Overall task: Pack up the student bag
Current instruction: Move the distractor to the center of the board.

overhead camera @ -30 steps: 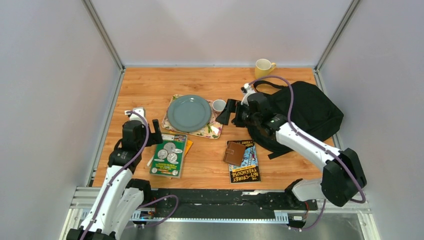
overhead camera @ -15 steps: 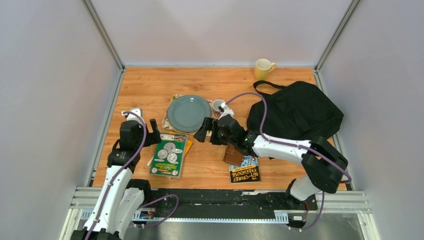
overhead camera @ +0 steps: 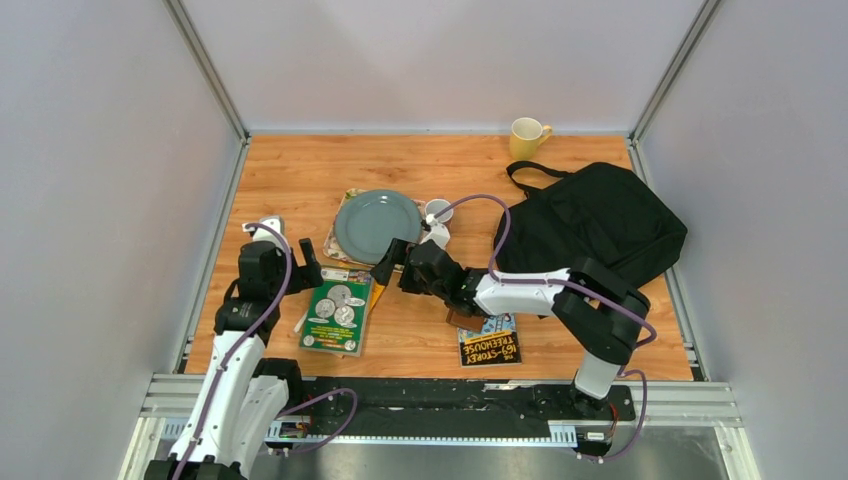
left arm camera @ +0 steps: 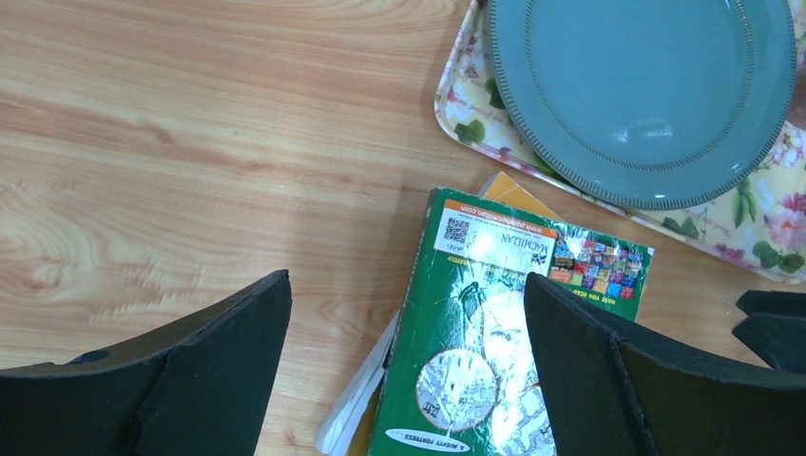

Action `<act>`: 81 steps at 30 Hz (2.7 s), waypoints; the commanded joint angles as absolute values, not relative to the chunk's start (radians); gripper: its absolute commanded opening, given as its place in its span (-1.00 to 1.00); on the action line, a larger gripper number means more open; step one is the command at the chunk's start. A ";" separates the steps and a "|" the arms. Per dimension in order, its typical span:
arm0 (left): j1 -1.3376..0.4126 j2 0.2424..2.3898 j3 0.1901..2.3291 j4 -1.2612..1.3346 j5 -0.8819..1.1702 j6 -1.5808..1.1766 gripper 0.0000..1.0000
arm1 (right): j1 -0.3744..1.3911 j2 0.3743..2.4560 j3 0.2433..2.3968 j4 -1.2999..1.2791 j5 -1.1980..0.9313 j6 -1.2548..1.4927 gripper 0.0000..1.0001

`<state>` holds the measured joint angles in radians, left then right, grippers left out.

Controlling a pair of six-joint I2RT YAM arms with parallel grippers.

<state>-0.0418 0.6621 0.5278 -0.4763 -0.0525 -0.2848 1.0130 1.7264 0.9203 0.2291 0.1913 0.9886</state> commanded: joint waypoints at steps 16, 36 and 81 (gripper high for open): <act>0.034 0.672 0.520 -0.439 0.025 -0.304 0.98 | 1.035 1.893 1.042 0.285 0.434 1.184 0.99; 0.040 0.672 0.512 -0.431 0.067 -0.307 0.98 | 0.996 2.075 1.203 0.362 0.523 1.183 0.99; 0.051 0.677 0.514 -0.423 0.133 -0.298 0.98 | 0.779 1.956 1.249 0.286 0.117 0.834 0.99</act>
